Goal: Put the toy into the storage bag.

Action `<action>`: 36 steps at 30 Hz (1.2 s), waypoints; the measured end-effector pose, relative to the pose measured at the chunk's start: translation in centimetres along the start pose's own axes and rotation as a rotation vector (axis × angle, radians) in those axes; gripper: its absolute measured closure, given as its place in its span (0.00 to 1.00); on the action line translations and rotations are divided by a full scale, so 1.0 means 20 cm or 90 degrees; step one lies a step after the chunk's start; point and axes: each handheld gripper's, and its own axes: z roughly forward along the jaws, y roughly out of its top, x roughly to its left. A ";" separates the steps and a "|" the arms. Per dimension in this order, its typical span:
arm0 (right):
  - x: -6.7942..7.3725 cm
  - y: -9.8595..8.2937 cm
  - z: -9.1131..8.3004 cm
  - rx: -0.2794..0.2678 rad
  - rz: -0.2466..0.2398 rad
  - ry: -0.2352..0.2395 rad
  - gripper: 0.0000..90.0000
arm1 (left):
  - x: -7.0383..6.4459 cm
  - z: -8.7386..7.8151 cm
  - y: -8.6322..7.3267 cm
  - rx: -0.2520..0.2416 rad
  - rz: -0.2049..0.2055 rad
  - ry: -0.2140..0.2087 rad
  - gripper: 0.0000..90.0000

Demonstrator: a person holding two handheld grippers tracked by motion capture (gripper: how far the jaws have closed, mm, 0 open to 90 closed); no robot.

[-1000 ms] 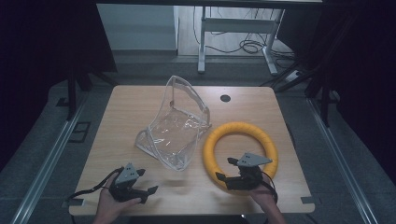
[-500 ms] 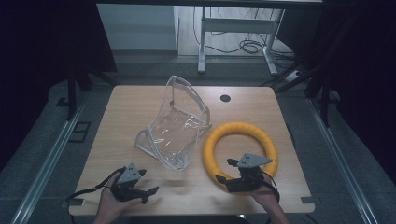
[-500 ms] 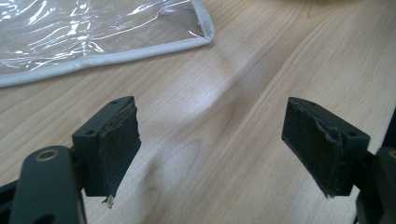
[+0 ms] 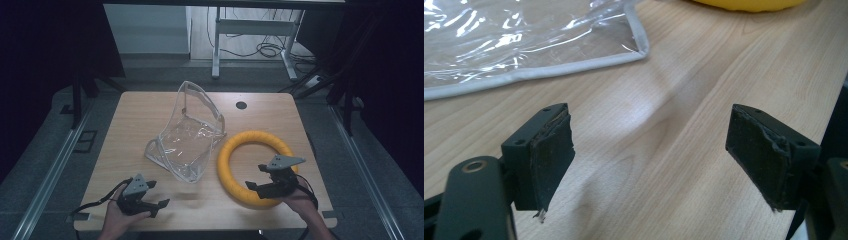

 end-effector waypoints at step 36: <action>0.06 0.03 0.21 0.353 -0.164 0.090 0.29 | -0.06 0.03 0.01 0.034 0.028 0.027 0.22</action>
